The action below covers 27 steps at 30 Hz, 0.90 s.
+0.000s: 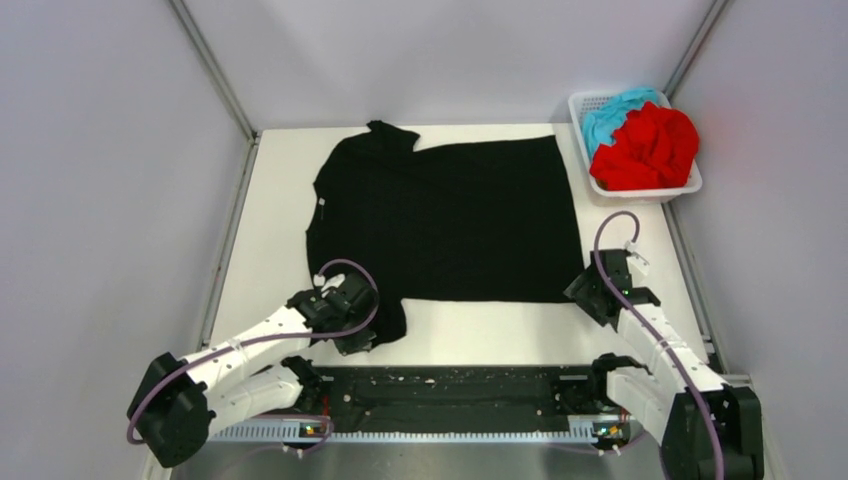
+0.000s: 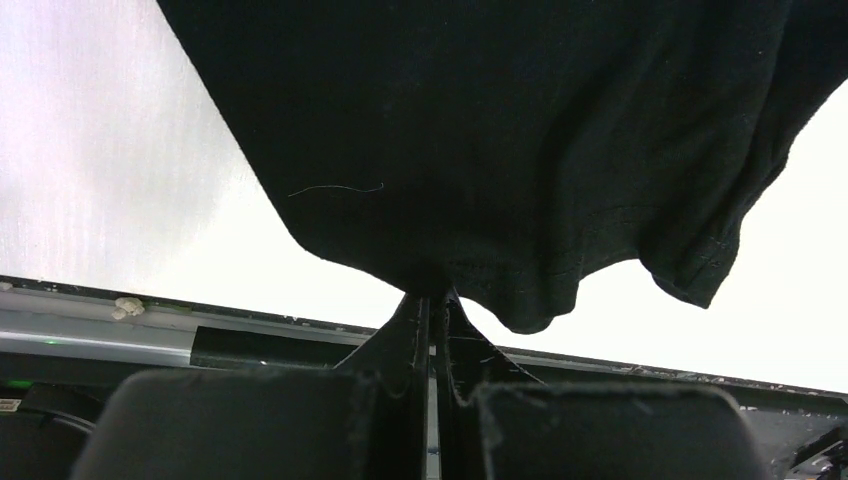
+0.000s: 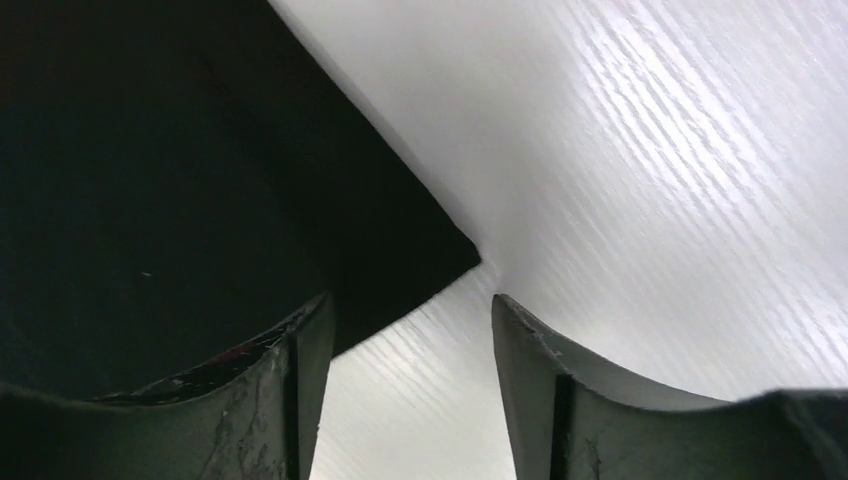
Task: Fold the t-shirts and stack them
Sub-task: Grab the side of the flattened tshirt closest away from the robot with both arms
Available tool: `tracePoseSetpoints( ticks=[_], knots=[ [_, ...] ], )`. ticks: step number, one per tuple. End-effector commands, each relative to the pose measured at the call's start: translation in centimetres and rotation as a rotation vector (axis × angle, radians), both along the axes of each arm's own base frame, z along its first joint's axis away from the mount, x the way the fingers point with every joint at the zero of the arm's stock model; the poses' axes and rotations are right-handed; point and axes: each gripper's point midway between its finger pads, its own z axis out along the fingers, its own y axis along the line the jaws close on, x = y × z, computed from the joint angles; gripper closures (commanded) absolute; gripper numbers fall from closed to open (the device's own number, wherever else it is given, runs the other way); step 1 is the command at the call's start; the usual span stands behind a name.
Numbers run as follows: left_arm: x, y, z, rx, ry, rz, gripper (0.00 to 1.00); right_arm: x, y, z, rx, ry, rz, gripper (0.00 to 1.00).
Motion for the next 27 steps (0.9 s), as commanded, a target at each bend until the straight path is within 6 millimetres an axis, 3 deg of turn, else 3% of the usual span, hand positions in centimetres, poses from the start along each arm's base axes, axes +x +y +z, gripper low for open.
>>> tracePoseSetpoints(
  ticks=[1, 8, 11, 12, 13, 19, 22, 27],
  knots=[
    [0.4, -0.1, 0.2, -0.005, -0.023, 0.005, 1.0, 2.7, 0.7, 0.4, 0.048, -0.101, -0.004, 0.46],
    [-0.1, 0.0, 0.4, -0.004, 0.004, 0.004, 1.0, 3.6, 0.9, -0.5, 0.05, -0.097, 0.01, 0.7],
    [-0.7, 0.0, 0.6, -0.003, 0.028, 0.0, 1.0, 3.8, 0.9, -0.6, 0.039, -0.085, 0.019, 0.88],
    [-0.9, 0.1, 0.7, -0.005, 0.039, 0.0, 1.0, 3.6, 0.7, -0.6, 0.029, -0.076, 0.021, 0.98],
    [-1.3, 0.1, 0.8, -0.012, 0.052, 0.001, 1.0, 3.6, 0.6, -0.4, 0.021, -0.069, 0.022, 1.0],
    [-4.8, -0.5, 2.6, -0.093, 0.151, -0.021, 1.0, 1.4, 0.7, 1.6, 0.017, -0.015, 0.059, 1.0],
    [-6.5, -0.4, 3.2, -0.103, 0.191, -0.005, 1.0, -1.1, 0.4, 2.2, 0.029, 0.057, 0.011, 1.0],
    [-7.6, -0.6, 4.3, -0.106, 0.195, 0.006, 1.0, -1.6, 2.4, 4.0, 0.152, 0.048, 0.007, 1.0]
  ],
)
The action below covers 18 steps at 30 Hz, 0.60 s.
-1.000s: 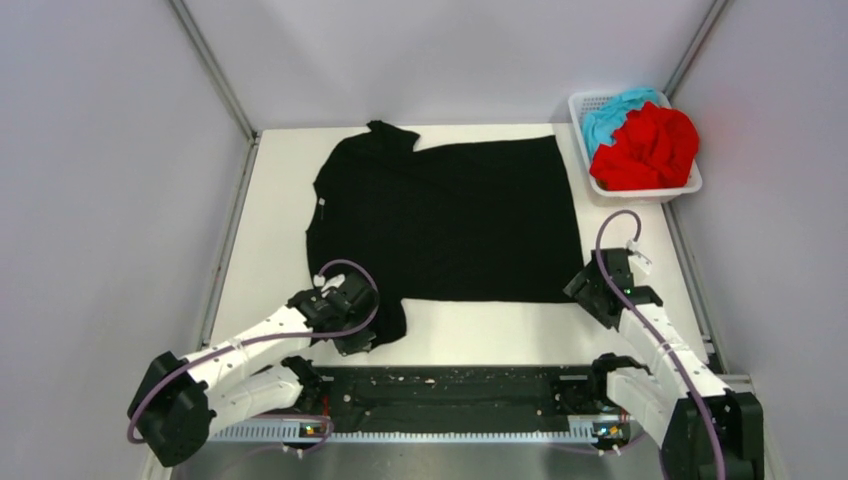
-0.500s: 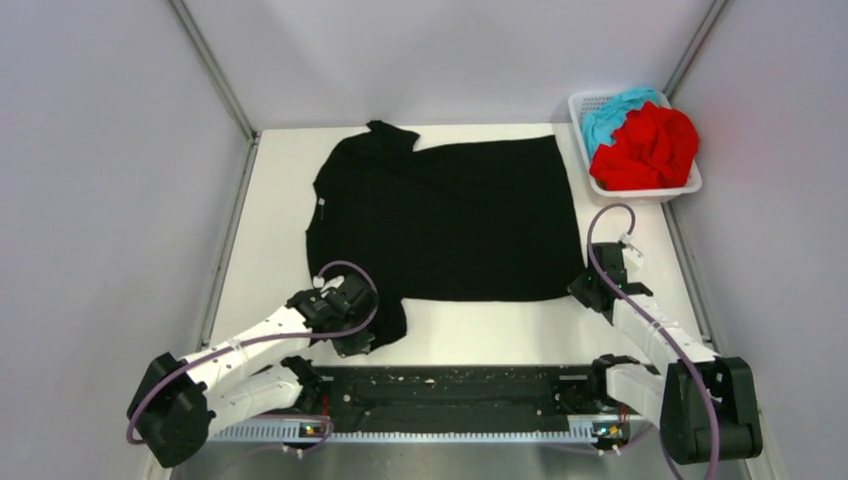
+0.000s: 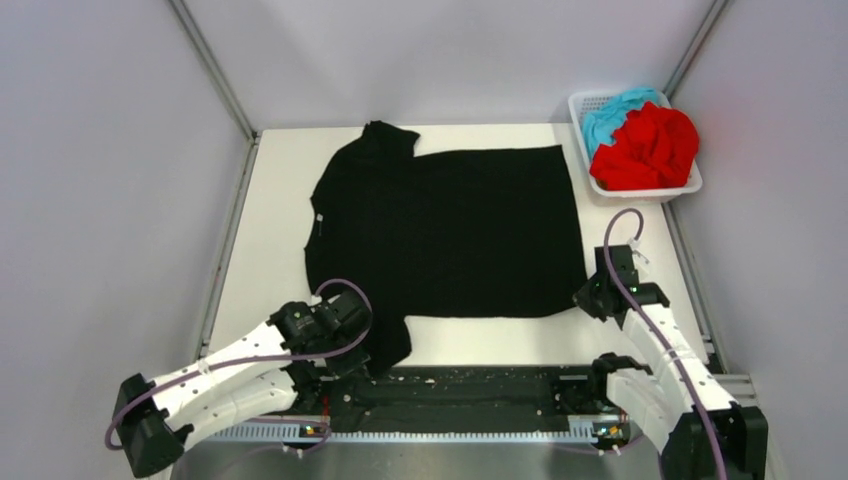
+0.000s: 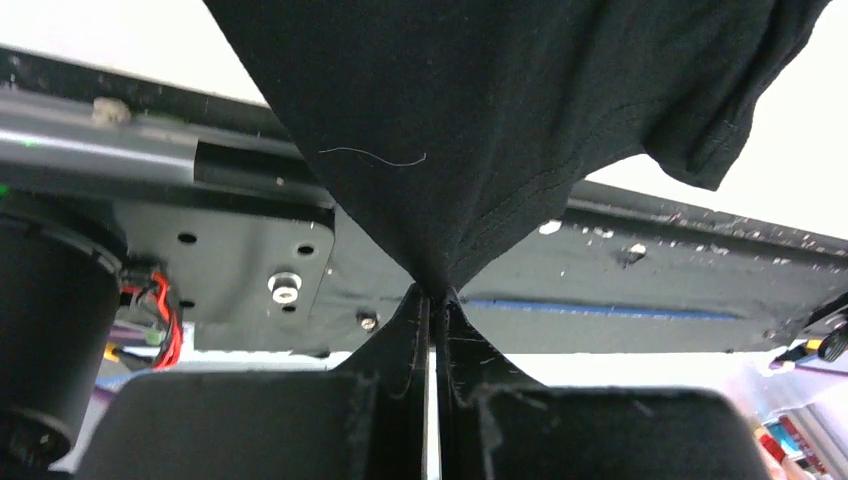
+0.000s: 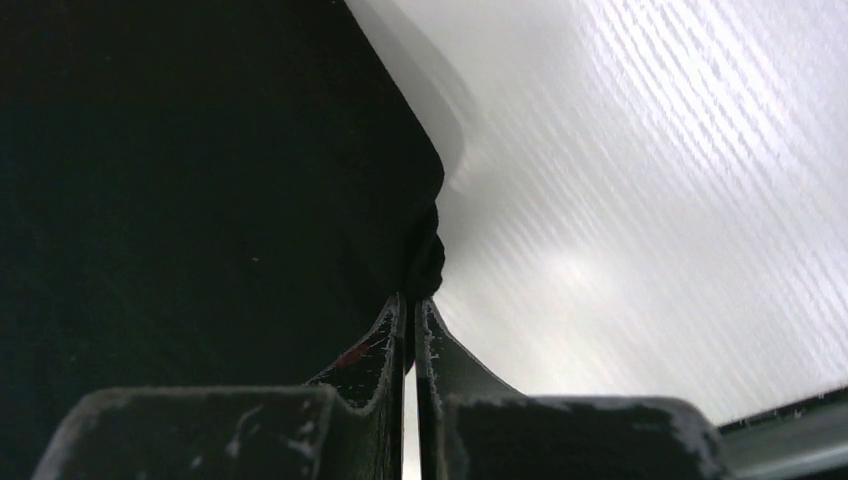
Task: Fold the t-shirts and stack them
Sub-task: Grab the side of the flattened tshirt closest away from the robot with both arms
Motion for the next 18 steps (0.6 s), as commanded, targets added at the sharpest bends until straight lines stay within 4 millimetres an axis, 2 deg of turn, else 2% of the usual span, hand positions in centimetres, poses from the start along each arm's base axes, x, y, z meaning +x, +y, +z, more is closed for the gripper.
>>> tracePoseSetpoints(
  ticks=[1, 6, 8, 9, 11, 13, 18],
  knots=[
    [-1.3, -0.2, 2.1, 0.004, 0.034, 0.051, 1.0, -1.4, 1.1, 1.9, 0.082, 0.049, -0.017, 1.0],
    [-1.9, -2.2, 4.2, -0.05, 0.02, -0.005, 1.0, -2.6, 0.3, 2.4, 0.05, 0.052, -0.04, 1.0],
    [-1.3, -3.0, 4.3, -0.065, -0.019, -0.051, 1.0, -2.5, 0.5, 2.6, 0.057, 0.029, -0.033, 1.0],
    [-0.5, -3.5, 4.2, -0.078, -0.056, -0.059, 1.0, -2.2, 0.5, 2.6, 0.059, 0.014, -0.032, 1.0],
    [2.3, -5.6, 5.0, -0.143, -0.198, -0.067, 1.0, -1.4, 0.7, 2.7, 0.062, -0.012, -0.021, 1.0],
    [4.6, -6.5, 5.9, -0.173, -0.291, -0.078, 1.0, -0.6, 1.1, 2.7, 0.068, -0.022, 0.02, 1.0],
    [10.7, -6.7, 8.4, -0.224, -0.443, -0.07, 1.0, 1.4, 1.9, 2.9, 0.077, -0.003, 0.098, 1.0]
  ],
)
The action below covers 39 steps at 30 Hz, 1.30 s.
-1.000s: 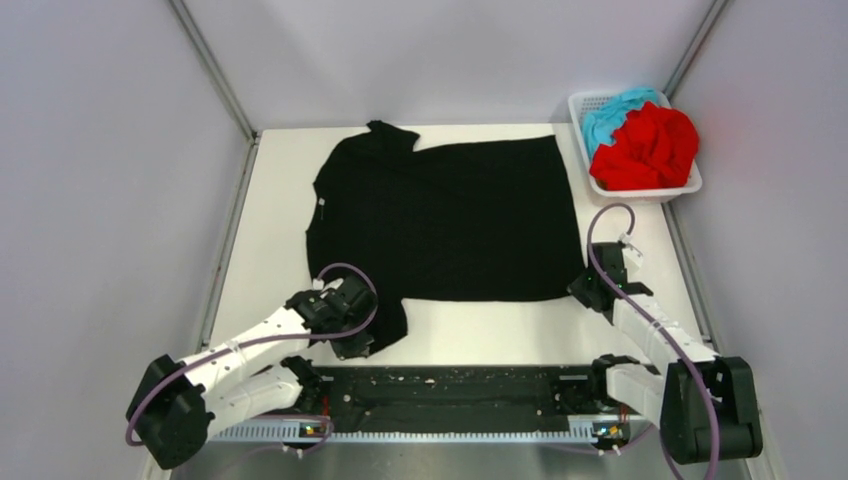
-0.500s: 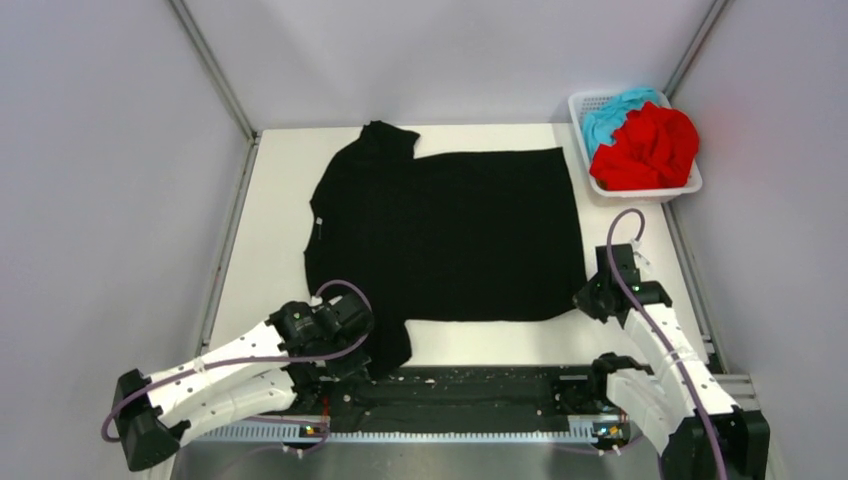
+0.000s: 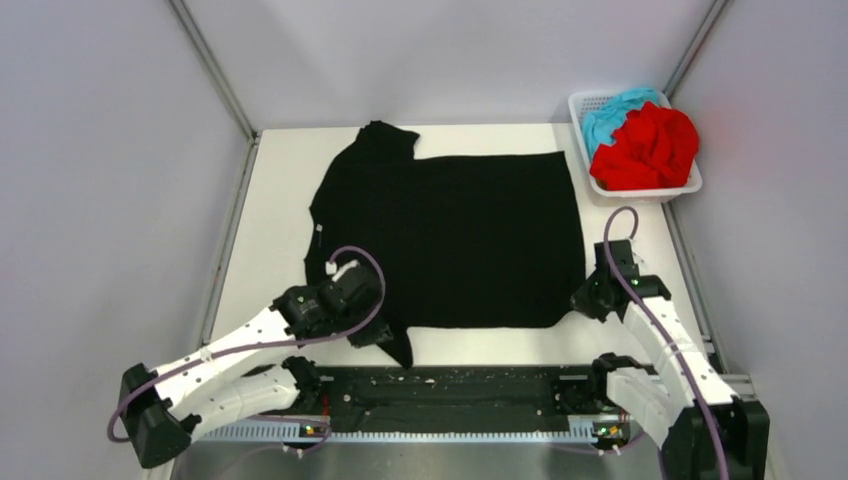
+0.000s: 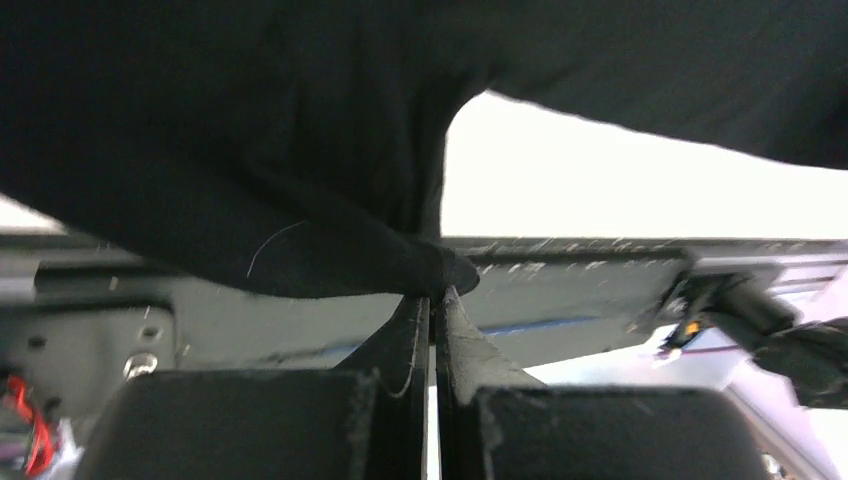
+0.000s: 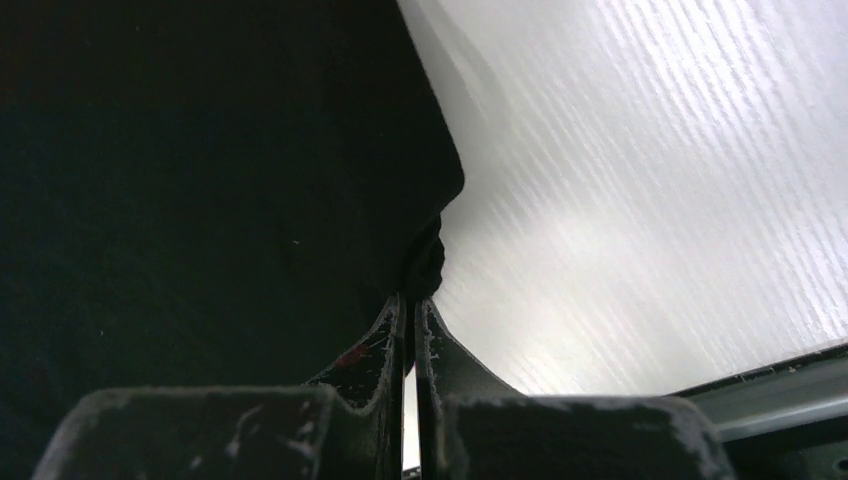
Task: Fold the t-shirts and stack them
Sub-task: Fold the flattened tshirt in 1/3 of the way
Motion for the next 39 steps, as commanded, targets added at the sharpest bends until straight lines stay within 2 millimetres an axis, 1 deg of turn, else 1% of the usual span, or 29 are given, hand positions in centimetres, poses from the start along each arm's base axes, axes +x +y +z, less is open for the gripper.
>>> tracePoseSetpoints(
  ticks=[1, 3, 5, 9, 11, 13, 15, 18, 22, 26, 29, 31, 35, 39],
  knots=[
    [7.7, -2.0, 4.2, -0.124, -0.269, -0.021, 1.0, 3.7, 0.5, 2.0, 0.002, -0.082, 0.066, 1.0],
    [9.3, -2.5, 4.9, -0.154, -0.281, -0.058, 1.0, 4.7, 0.2, 2.7, -0.023, -0.1, 0.067, 1.0],
    [11.2, -2.5, 5.1, -0.124, -0.295, -0.068, 1.0, 5.8, 0.0, 3.2, -0.045, -0.115, 0.081, 1.0],
    [15.2, -2.8, 5.7, -0.104, -0.297, -0.066, 1.0, 7.6, 0.0, 3.3, -0.072, -0.084, 0.134, 1.0],
    [17.1, -2.4, 6.0, -0.101, -0.295, -0.051, 1.0, 8.6, 0.1, 3.3, -0.072, -0.072, 0.149, 1.0],
    [18.8, -1.7, 6.2, -0.087, -0.298, -0.026, 1.0, 9.6, 0.1, 3.5, -0.078, -0.071, 0.151, 1.0],
    [20.1, -0.4, 6.1, -0.068, -0.295, 0.004, 1.0, 10.8, -0.1, 4.0, -0.094, -0.076, 0.148, 1.0],
    [21.7, 1.5, 6.5, -0.067, -0.312, 0.05, 1.0, 12.1, -0.4, 4.5, -0.118, -0.077, 0.141, 1.0],
    [23.9, 3.8, 8.0, -0.055, -0.378, 0.094, 1.0, 13.7, -0.6, 4.7, -0.134, -0.066, 0.142, 1.0],
    [25.7, 5.5, 9.3, -0.026, -0.428, 0.116, 1.0, 14.9, -1.0, 4.7, -0.162, -0.042, 0.133, 1.0],
    [27.0, 6.7, 9.6, -0.011, -0.438, 0.13, 1.0, 15.7, -1.4, 4.5, -0.18, -0.023, 0.124, 1.0],
    [27.7, 7.1, 9.4, -0.014, -0.434, 0.123, 1.0, 16.3, -1.5, 4.4, -0.18, -0.018, 0.118, 1.0],
    [29.3, 7.1, 9.3, -0.026, -0.427, 0.093, 1.0, 17.6, -1.4, 4.3, -0.175, -0.016, 0.105, 1.0],
    [30.8, 7.2, 9.6, -0.035, -0.419, 0.071, 1.0, 18.1, -1.8, 4.4, -0.186, -0.019, 0.083, 1.0]
  ],
)
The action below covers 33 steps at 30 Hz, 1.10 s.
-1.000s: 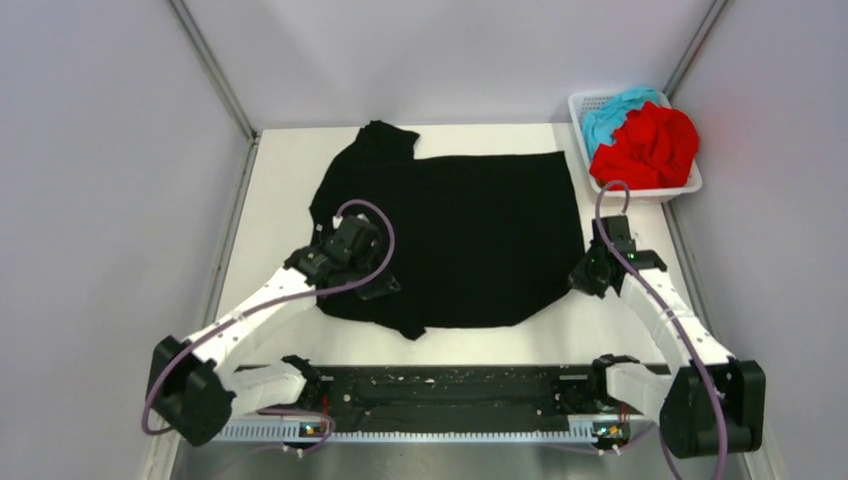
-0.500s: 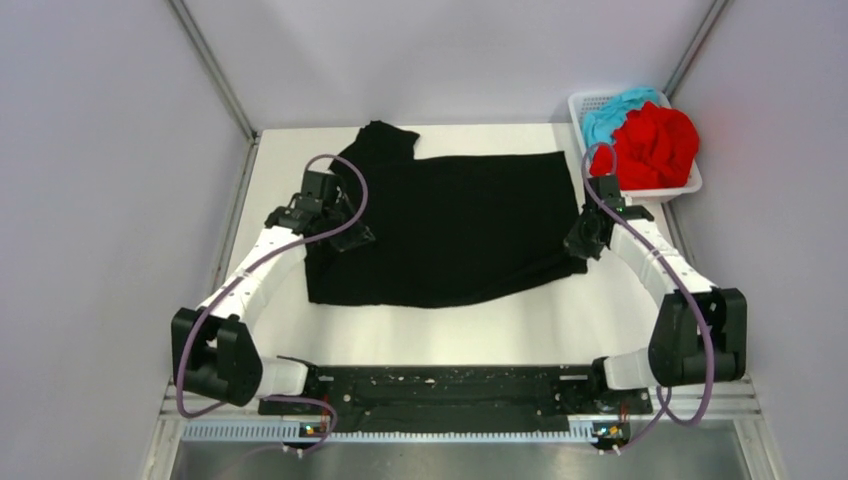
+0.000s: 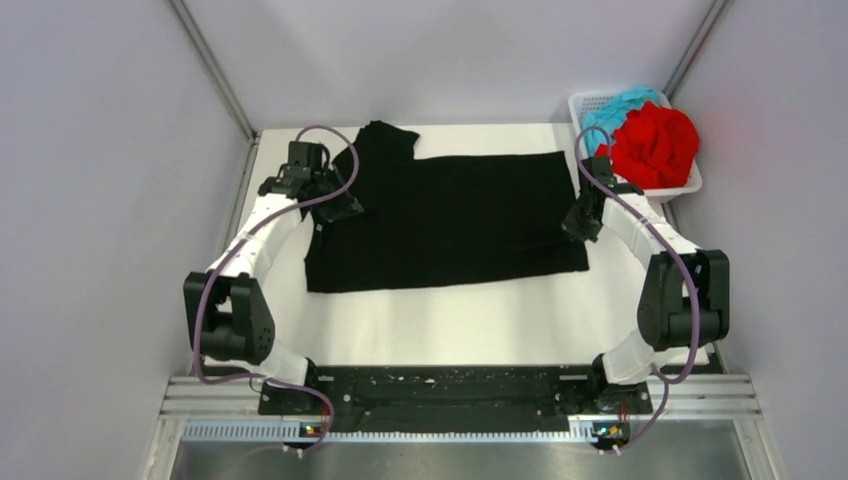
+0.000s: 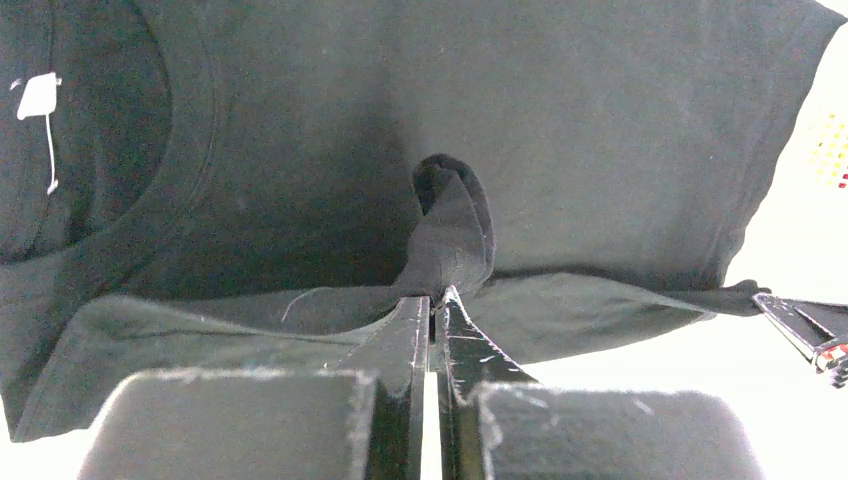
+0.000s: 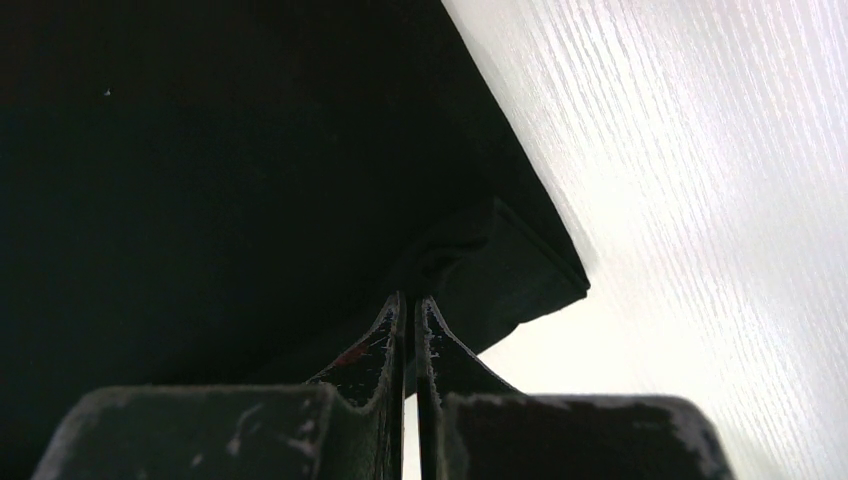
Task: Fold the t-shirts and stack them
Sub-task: Fold the flattened tshirt in 1/3 of the way
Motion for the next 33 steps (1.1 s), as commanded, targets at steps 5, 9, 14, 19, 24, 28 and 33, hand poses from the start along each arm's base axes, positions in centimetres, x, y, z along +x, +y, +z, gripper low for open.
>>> tracePoseSetpoints(
  ticks=[5, 9, 14, 19, 24, 28, 33],
  knots=[
    [4.1, -0.3, 3.0, -0.03, -0.094, -0.084, 1.0, 2.2, -1.2, 2.1, -0.025, -0.074, -0.06, 1.0],
    [5.1, 0.4, 3.4, -0.016, -0.105, -0.08, 1.0, 2.6, -1.5, 2.5, -0.034, -0.099, -0.074, 1.0],
    [6.5, 0.2, 3.0, -0.035, -0.115, -0.103, 1.0, 4.2, -0.9, 2.3, -0.011, -0.148, -0.055, 1.0],
    [8.4, 0.7, 1.4, -0.026, -0.083, -0.098, 1.0, 5.6, -1.0, 2.4, -0.011, -0.194, -0.071, 1.0],
    [10.4, 1.9, -1.0, 0.02, -0.026, -0.058, 0.93, 6.6, -1.5, 2.0, -0.041, -0.193, -0.072, 0.79],
    [12.6, 4.0, -1.0, 0.104, -0.007, 0.026, 0.31, 7.3, -1.8, 3.6, -0.057, -0.228, -0.079, 0.39],
    [12.9, 4.2, 1.2, 0.096, -0.019, 0.047, 0.09, 6.2, -1.0, 6.2, -0.06, -0.284, -0.034, 0.2]
  ],
)
